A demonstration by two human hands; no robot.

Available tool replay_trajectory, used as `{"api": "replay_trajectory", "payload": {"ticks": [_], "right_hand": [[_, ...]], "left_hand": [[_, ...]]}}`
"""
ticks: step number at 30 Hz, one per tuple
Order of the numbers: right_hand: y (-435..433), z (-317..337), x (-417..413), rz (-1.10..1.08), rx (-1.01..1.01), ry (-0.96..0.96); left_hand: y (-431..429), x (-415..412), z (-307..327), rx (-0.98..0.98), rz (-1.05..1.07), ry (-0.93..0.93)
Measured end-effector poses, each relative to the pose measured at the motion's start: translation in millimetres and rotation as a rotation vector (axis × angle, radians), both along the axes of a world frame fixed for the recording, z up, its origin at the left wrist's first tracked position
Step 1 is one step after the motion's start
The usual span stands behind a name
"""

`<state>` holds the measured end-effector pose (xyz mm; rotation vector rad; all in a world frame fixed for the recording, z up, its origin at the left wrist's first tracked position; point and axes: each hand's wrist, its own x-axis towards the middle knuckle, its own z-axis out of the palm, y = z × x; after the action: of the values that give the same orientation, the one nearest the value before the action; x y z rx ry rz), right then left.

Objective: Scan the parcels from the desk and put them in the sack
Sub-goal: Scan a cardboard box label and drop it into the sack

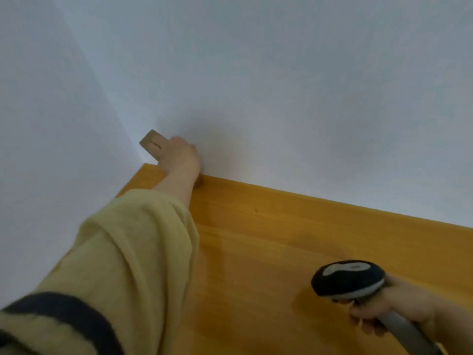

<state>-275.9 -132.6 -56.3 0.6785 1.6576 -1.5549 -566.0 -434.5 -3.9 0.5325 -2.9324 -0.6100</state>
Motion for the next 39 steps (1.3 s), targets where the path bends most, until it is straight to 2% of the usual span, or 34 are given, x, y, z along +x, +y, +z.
{"api": "replay_trajectory", "payload": {"ticks": [1, 4, 7, 10, 12, 15, 20, 26, 29, 31, 33, 36, 39], "right_hand": [[-13.0, 14.0, 0.6, -0.021, 0.013, -0.037], [-11.9, 34.4, 13.7, 0.0, 0.028, 0.083], [-7.3, 49.3, 46.0, -0.042, 0.016, 0.197], [15.8, 69.7, 95.0, -0.091, -0.021, 0.233], [46.8, 84.2, 141.2, -0.107, -0.03, 0.248], [105.9, 99.4, 220.9, -0.242, 0.006, 0.316], [185.2, 121.4, 353.2, -0.49, 0.112, 0.4], [215.0, 129.4, 466.7, -0.701, 0.156, 0.406], [221.7, 137.3, 505.7, -0.573, 0.522, 0.433], [230.5, 145.1, 525.6, -0.4, 0.84, 0.437], [242.4, 150.4, 543.0, -0.252, 1.041, 0.416], [267.1, 153.7, 566.1, -0.231, 1.095, 0.431], [303.0, 155.6, 589.0, -0.253, 1.043, 0.454]], "left_hand": [[3.1, 12.7, 1.2, 0.039, 0.056, 0.029], [21.6, 70.4, -8.3, 0.351, 0.181, 0.063], [57.7, 149.1, -22.0, 0.617, 0.201, 0.005], [113.4, 238.0, -23.7, 1.158, 0.294, -0.123], [154.2, 302.9, -17.7, 1.335, 0.25, -0.226], [220.4, 389.2, -6.6, 1.461, 0.111, -0.27], [308.6, 491.8, 13.9, 1.505, -0.108, -0.368], [388.5, 554.0, 29.0, 1.514, -0.346, -0.481], [413.7, 573.2, 38.5, 1.389, -0.479, -0.492], [430.8, 580.4, 48.3, 1.301, -0.555, -0.455], [451.0, 588.9, 57.8, 1.239, -0.635, -0.441], [486.0, 607.3, 65.4, 1.159, -0.742, -0.485], [526.9, 628.9, 66.3, 1.11, -0.806, -0.505]]}}
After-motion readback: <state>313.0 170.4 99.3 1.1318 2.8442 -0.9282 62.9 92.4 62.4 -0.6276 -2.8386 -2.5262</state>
